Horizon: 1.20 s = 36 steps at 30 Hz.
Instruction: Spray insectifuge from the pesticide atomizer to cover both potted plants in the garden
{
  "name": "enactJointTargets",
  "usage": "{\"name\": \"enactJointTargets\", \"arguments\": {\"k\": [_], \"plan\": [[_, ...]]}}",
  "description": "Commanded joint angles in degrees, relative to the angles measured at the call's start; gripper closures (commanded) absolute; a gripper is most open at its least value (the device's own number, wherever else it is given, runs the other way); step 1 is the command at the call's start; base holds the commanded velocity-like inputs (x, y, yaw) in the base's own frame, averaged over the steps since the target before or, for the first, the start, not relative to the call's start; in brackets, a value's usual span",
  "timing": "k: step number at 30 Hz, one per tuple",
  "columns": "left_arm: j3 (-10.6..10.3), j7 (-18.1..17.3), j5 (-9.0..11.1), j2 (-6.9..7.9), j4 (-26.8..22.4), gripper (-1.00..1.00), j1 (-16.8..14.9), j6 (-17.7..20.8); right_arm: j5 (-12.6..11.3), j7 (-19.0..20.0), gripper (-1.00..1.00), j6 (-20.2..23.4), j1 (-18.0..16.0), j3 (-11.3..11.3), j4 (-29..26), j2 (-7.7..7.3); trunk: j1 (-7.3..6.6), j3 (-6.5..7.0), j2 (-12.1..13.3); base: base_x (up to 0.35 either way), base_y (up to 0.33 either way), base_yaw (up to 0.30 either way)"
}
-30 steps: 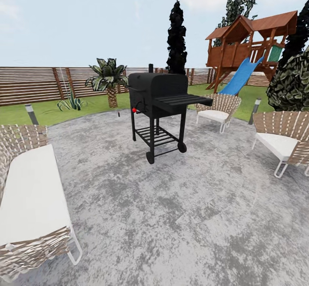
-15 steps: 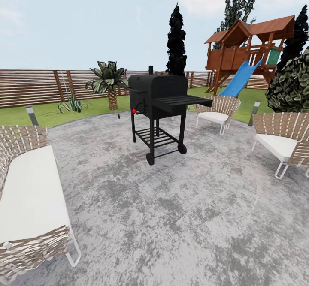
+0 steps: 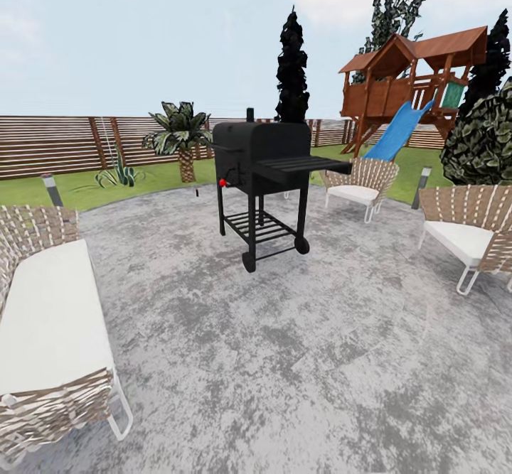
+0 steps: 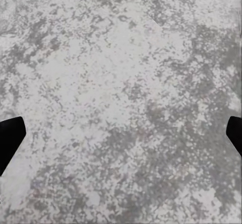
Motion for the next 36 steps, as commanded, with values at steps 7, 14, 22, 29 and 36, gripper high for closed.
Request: {"name": "enactJointTargets", "arguments": {"k": [7, 14, 22, 29, 36], "plan": [[-0.1, -0.1, 0.0, 0.0, -9.3, -1.0, -0.7, 0.4, 0.0, 0.3, -1.0, 12.7, 0.0, 0.1, -10.1, 0.02, 1.54, -1.33, -2.8, 0.0, 0.0, 0.0], [-0.2, 0.1, -0.1, 0.03, -27.1, -1.0, -1.4, 3.4, 0.2, 0.3, -1.0, 15.0, 0.0, 0.3, -23.2, 0.02, 3.08, -2.58, -5.7, 0.0, 0.0, 0.0], [-0.3, 0.3, -0.4, 0.05, -32.1, -1.0, -1.4, 7.7, 1.0, 0.1, -1.0, 15.1, 0.0, 0.5, -24.2, 0.01, 4.83, -4.02, -8.9, 0.0, 0.0, 0.0], [-0.2, 0.6, -0.7, -0.01, -32.3, -1.0, -1.4, 10.9, 1.4, 0.2, -1.0, 15.1, 0.0, 0.7, -26.4, -0.01, 6.37, -5.28, -11.7, 0.0, 0.0, 0.0], [0.1, 0.2, -0.1, 0.13, -32.2, -1.0, -1.3, 11.1, 1.3, 0.4, -1.0, 15.0, 0.0, 0.7, -26.6, 0.1, 7.91, -6.53, -14.5, 0.0, 0.0, 0.0]]}}
